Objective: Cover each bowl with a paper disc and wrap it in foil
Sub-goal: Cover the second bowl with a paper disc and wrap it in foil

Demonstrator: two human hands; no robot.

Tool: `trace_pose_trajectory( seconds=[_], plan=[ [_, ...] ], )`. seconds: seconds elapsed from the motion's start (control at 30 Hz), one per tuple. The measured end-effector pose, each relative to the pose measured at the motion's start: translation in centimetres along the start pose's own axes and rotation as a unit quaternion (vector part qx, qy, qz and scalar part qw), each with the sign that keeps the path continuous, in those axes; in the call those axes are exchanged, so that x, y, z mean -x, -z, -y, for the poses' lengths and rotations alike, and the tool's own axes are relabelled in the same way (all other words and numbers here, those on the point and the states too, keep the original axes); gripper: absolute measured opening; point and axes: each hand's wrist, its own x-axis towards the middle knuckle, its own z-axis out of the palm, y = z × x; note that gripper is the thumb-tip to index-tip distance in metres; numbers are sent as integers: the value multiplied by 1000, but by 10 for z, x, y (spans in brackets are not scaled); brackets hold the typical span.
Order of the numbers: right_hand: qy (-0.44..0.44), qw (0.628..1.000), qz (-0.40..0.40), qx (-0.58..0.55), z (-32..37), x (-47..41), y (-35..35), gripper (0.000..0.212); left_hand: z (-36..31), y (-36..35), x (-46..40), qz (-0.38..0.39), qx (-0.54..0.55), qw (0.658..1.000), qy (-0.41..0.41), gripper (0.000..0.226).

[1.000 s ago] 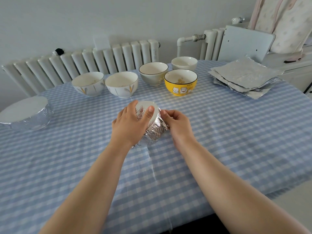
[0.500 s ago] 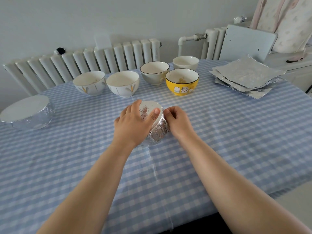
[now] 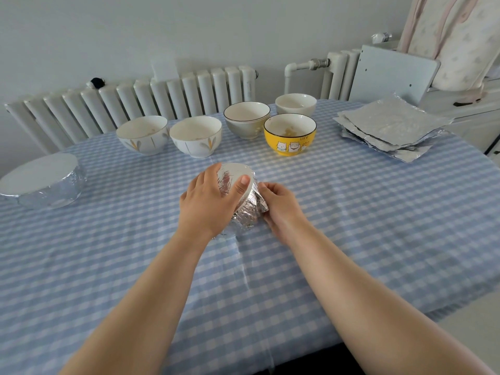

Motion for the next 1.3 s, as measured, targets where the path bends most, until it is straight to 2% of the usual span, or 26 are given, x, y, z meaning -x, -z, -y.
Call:
trace_pose_trajectory(
  seconds=[0.23, 0.43, 0.67, 0.73, 0.87, 1.07, 1.17, 1.23, 1.3],
  plan=[
    [4, 1000, -20, -2, -4, -2, -2, 14, -1, 3, 1, 5, 5, 1000, 0, 107],
    [14, 999, -38, 31, -6, -3, -5, 14, 2, 2, 3, -5, 22, 1000, 5, 112],
    [-6, 998, -1, 55, -4, -1, -5, 9, 1, 5, 4, 0, 24, 1000, 1, 110],
    [-16, 998, 23, 58, -3, 0, -5, 8, 3, 6, 4, 5, 30, 1000, -1, 101],
    [-28, 997, 53, 54, 2, 2, -5, 22, 7, 5, 3, -3, 43, 999, -7, 82],
    [-23, 994, 43, 99, 4, 0, -4, 27, 9, 3, 0, -10, 26, 1000, -7, 64],
    [37, 977, -42, 204, 13, 0, 12, 35, 6, 2, 0, -9, 1, 1000, -8, 62],
    [137, 959, -112, 220, 19, 3, 22, 35, 3, 1, 1, -6, -17, 1000, -10, 61],
    [234, 935, -113, 243, 26, 15, 23, 31, 1, 1, 0, -2, -36, 999, -10, 61]
  ],
)
